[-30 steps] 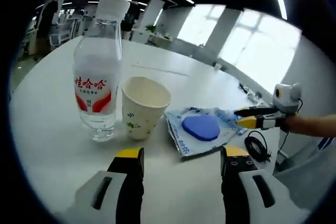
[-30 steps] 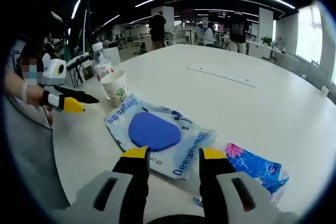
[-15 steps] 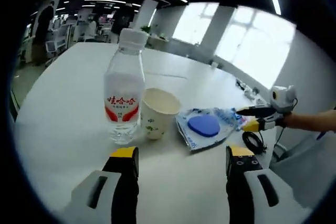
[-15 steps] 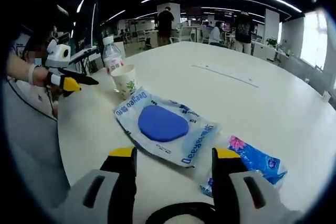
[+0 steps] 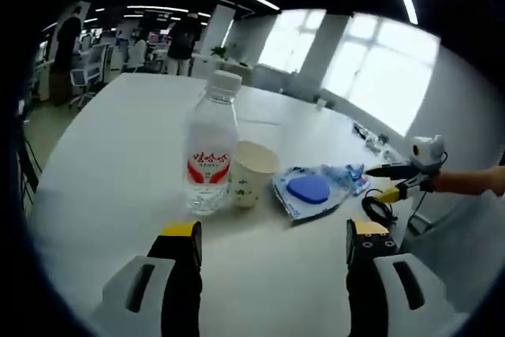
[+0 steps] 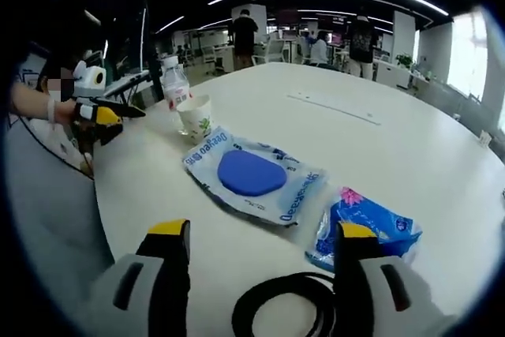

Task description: Arrange the tabletop items into an orderly group along one side of the table until the central work area is clear of visible clutter.

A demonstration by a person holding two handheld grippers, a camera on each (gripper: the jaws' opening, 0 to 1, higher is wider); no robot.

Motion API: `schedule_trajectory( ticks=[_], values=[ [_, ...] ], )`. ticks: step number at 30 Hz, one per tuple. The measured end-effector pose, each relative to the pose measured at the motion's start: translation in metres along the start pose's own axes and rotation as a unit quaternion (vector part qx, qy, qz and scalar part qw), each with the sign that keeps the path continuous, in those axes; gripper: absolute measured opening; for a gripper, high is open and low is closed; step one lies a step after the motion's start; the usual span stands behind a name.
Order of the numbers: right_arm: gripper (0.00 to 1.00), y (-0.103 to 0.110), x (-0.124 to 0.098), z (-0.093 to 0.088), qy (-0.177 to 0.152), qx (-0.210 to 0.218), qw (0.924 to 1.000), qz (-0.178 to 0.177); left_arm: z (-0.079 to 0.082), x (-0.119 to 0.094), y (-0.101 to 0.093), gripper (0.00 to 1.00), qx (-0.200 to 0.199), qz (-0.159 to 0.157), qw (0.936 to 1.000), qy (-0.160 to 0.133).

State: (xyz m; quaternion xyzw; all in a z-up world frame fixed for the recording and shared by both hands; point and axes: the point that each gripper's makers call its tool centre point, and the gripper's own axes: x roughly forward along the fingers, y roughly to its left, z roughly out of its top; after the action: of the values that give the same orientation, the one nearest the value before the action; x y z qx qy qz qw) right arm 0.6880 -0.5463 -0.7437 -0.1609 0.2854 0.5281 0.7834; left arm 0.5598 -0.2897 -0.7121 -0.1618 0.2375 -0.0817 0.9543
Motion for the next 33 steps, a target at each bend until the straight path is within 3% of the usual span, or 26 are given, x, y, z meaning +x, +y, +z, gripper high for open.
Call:
schedule_trajectory(
  ticks=[10, 21, 33],
  values=[
    [0.81, 0.006, -0.020, -0.006, 0.002, 0.003, 0.9998, -0.018, 0.001, -0.024, 0.002, 0.76, 0.010, -0.005, 0.9993, -0.035],
    [0.94, 0.006, -0.040, -0.015, -0.003, 0.021, 0.9989, -0.042, -0.010, -0.040, -0.001, 0.82, 0.019, -0.009, 0.9986, -0.049],
    [1.00, 0.002, -0.065, -0.026, -0.011, 0.035, 0.9969, -0.070, -0.009, -0.052, -0.004, 0.88, 0.043, -0.011, 0.9962, -0.075]
  ],
)
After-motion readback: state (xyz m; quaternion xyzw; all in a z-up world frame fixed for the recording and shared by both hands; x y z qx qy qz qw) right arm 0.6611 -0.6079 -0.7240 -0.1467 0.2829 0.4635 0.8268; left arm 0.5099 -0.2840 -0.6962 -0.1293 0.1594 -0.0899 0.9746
